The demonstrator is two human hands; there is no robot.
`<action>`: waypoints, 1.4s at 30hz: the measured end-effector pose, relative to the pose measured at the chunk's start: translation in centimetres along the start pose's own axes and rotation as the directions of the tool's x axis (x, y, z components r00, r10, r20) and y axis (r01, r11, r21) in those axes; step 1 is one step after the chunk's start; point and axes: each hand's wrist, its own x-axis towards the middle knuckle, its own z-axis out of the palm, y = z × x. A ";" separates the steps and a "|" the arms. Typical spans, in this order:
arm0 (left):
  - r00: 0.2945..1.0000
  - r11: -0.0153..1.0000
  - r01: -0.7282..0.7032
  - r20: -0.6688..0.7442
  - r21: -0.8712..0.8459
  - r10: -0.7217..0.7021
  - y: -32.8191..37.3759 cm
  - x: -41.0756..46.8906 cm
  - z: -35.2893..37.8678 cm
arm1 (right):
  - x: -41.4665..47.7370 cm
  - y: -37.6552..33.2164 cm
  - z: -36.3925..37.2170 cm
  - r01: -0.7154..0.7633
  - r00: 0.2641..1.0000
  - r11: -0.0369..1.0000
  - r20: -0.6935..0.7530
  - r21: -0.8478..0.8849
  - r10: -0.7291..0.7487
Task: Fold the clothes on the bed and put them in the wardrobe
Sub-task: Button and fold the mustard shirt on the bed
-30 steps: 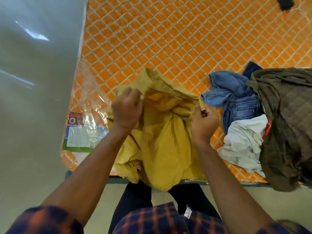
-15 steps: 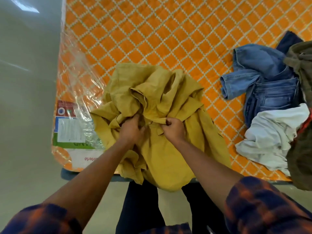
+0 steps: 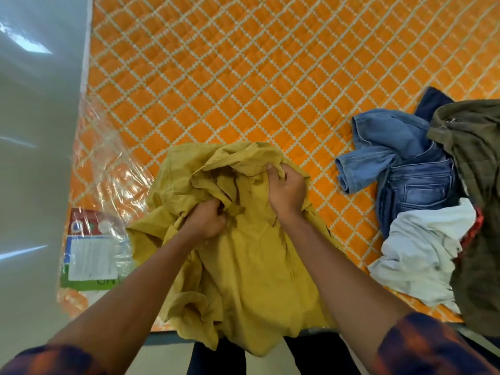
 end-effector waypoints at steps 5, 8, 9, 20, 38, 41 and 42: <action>0.946 0.673 -0.257 -0.323 -0.693 0.028 4.6 -0.3 -6.7 | 5.3 -5.4 -3.1 0.306 0.930 0.952 -0.215 -0.001 -0.299; 0.879 0.707 -0.368 -0.473 -0.603 0.054 5.4 1.7 -9.0 | 6.6 -7.6 -4.1 0.468 0.852 0.880 -0.225 -0.079 -0.474; 0.889 0.775 -0.308 -0.458 -0.552 0.027 5.3 2.7 -8.9 | 6.5 -7.5 -3.7 0.493 0.843 0.862 -0.178 -0.118 -0.507; 0.793 0.908 -0.278 -0.609 -0.314 0.032 0.7 8.8 -1.3 | 2.5 3.2 9.5 0.233 0.938 0.912 0.326 -0.337 -0.119; 0.829 0.686 -0.408 -0.559 -0.603 0.002 9.2 20.4 -21.7 | 24.7 -13.6 6.9 0.302 0.951 0.949 -0.045 -0.088 -0.307; 0.825 0.914 -0.221 -0.565 -0.340 -0.011 6.1 18.8 -18.7 | 23.4 -10.5 7.3 0.217 0.950 0.911 0.290 -0.352 -0.115; 0.769 0.939 -0.246 -0.638 -0.239 0.039 4.7 17.3 -17.0 | 21.7 -8.6 7.0 0.213 0.947 0.899 0.306 -0.384 -0.094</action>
